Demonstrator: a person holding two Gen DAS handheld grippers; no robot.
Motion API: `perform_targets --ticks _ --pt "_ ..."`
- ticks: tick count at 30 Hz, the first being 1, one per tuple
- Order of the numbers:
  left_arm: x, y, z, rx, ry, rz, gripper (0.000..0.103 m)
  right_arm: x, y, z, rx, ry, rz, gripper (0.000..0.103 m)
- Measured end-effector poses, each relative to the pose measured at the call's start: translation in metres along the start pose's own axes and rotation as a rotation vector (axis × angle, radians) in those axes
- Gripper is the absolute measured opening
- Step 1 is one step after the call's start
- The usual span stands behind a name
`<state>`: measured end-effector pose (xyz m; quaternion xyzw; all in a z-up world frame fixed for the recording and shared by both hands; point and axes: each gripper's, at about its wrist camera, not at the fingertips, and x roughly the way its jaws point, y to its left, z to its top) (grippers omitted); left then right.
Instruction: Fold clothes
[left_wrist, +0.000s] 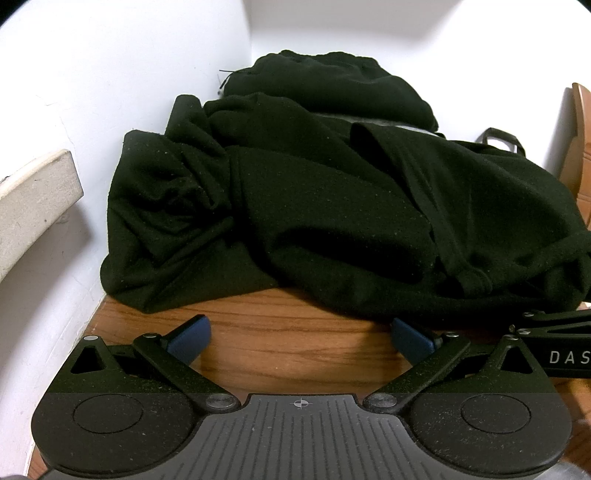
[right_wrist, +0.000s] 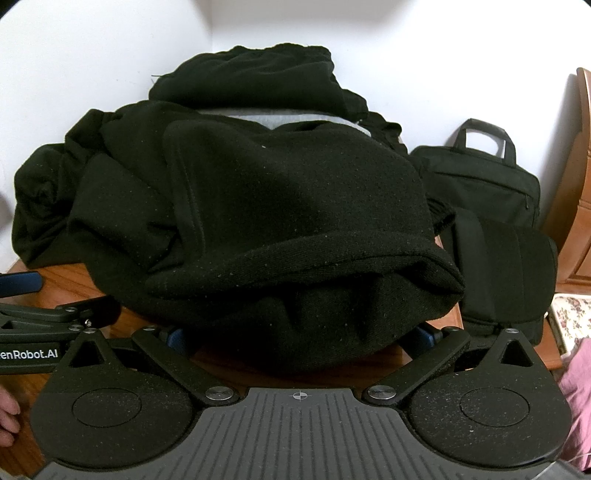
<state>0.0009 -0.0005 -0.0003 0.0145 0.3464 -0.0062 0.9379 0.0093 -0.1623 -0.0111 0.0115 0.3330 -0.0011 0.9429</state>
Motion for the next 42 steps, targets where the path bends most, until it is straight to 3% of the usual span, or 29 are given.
perform_targets --ticks 38,42 --pt "-0.009 -0.002 0.001 0.032 0.012 -0.018 0.103 0.0 0.001 0.001 -0.001 0.0 -0.001 0.103" --pt "-0.022 -0.002 0.013 0.033 -0.039 -0.046 0.103 0.0 0.003 0.002 -0.002 0.001 -0.002 0.103"
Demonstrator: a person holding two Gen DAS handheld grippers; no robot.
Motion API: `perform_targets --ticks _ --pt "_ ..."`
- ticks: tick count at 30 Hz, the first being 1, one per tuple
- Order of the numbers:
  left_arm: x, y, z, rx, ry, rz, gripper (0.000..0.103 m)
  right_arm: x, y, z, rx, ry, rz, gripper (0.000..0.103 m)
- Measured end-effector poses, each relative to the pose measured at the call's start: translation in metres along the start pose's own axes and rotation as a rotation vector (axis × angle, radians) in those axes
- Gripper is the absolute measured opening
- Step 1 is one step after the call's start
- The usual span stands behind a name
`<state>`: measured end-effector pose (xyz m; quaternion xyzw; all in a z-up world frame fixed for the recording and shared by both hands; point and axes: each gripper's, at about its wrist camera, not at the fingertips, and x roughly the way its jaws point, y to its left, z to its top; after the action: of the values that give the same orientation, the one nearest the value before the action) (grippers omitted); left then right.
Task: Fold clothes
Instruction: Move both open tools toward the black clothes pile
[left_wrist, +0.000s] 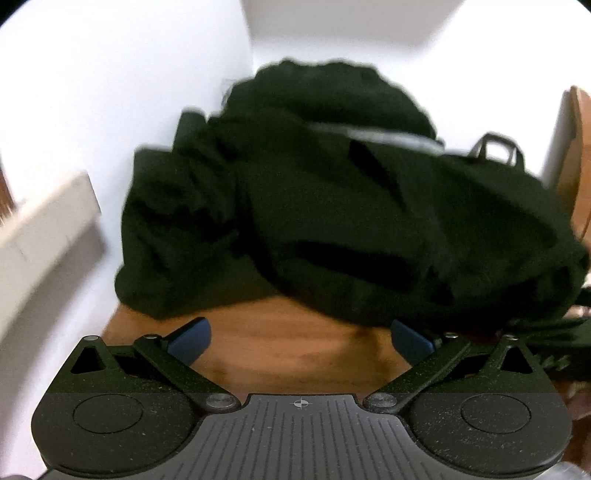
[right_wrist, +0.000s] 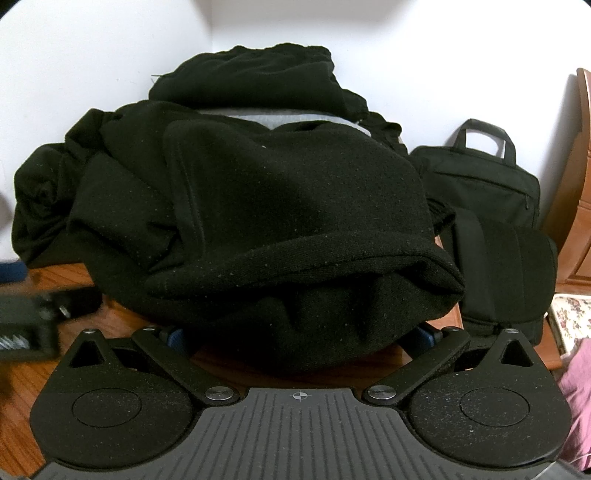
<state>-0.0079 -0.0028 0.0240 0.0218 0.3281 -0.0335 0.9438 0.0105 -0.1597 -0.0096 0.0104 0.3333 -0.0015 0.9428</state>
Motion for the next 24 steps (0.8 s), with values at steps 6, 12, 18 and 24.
perform_targets --ticks 6,12,18,24 --pt "-0.031 -0.009 0.017 -0.016 -0.112 0.02 0.103 -0.004 -0.002 -0.005 -0.042 0.001 0.048 0.103" --pt "-0.06 -0.011 0.029 -0.066 -0.228 0.013 0.103 -0.02 -0.002 -0.016 -0.14 0.016 0.159 0.103" --pt "-0.08 -0.01 0.03 -0.07 -0.327 0.029 0.103 -0.058 -0.017 -0.012 -0.255 -0.05 0.28 0.103" --pt "-0.083 0.002 0.031 -0.127 -0.338 0.019 0.103 -0.091 -0.023 0.035 -0.283 -0.178 0.283 0.103"
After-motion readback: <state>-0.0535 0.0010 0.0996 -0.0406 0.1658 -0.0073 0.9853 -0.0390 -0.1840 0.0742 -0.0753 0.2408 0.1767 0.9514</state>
